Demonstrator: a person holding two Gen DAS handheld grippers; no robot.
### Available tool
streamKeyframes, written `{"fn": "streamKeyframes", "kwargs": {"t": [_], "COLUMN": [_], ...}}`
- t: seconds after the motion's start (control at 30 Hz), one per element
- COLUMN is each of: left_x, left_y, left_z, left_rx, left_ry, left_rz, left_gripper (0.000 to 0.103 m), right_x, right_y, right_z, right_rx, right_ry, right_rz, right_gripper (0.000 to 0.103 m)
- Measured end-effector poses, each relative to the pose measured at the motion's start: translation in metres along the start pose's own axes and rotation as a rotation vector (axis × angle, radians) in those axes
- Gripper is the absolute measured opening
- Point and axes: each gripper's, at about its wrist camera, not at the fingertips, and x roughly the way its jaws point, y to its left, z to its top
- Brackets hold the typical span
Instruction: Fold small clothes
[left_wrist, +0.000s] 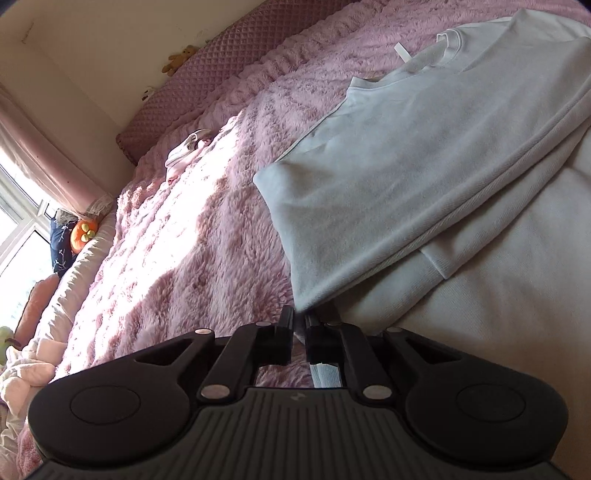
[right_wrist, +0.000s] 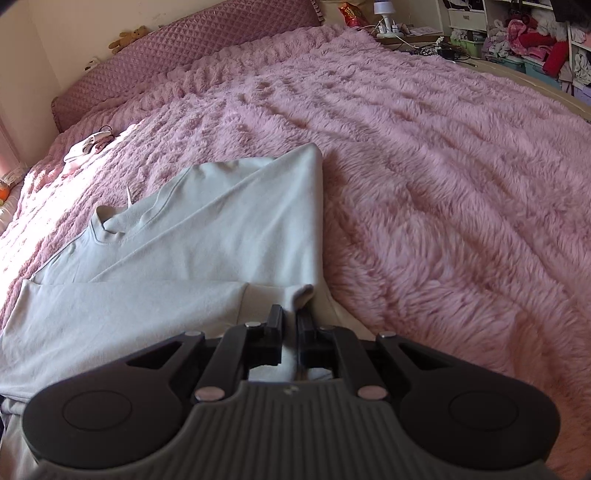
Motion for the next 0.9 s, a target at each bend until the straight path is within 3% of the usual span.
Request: {"fn": "streamKeyframes", "kwargs": {"t": [0.1, 0.23, 0.33, 0.4, 0.47, 0.53, 0.67, 0.73, 0.8, 0.9], "left_x": [-0.016, -0.039, -0.045, -0.039, -0.025, -0.008, 0.024, 0.030, 0.034, 0.029], "left_y": [0.013, 0.042, 0.061, 0.062, 0.062, 0.060, 0.059, 0.064, 0.068, 0.080], "left_z": [-0.007, -0.004, 0.012, 0.025, 0.030, 0.030, 0.013, 0.000, -0.007, -0.012], "left_rx": [-0.022, -0.163, -0.328, -0.405, -0.494, -0.560, -0.669, -0.722, -0.746, -0.812], "left_ry": [0.005, -0.030, -0.125, -0.155, -0.164, -0.135, -0.033, -0.036, -0.011, -0.005], "left_rz": [0.026, 0.037, -0.087, -0.170, -0.264, -0.323, -0.383, -0.395, -0.386, -0.422], "left_gripper": [0.019, 0.022, 0.037, 0.053, 0.053, 0.053, 0.055, 0.055, 0.062, 0.060], "right_x": [-0.012, -0.038, -0.048, -0.047, -0.041, -0.036, -0.030, -0.029, -0.029, -0.031], "right_y": [-0.004, -0.002, 0.011, 0.021, 0.028, 0.032, 0.028, 0.017, 0.013, 0.011], "right_z": [0.004, 0.010, 0.008, 0.002, -0.005, -0.012, -0.029, -0.033, -0.035, -0.034], "right_rx": [0.036, 0.026, -0.013, -0.046, -0.071, -0.094, -0.155, -0.145, -0.149, -0.150], "right_ry": [-0.033, -0.111, -0.125, -0.104, -0.052, -0.011, 0.035, 0.044, 0.050, 0.062], "right_rz": [0.010, 0.064, 0.189, 0.234, 0.271, 0.255, 0.144, 0.147, 0.137, 0.130], "right_gripper": [0.012, 0.022, 0.022, 0.024, 0.024, 0.024, 0.022, 0.022, 0.022, 0.024]}}
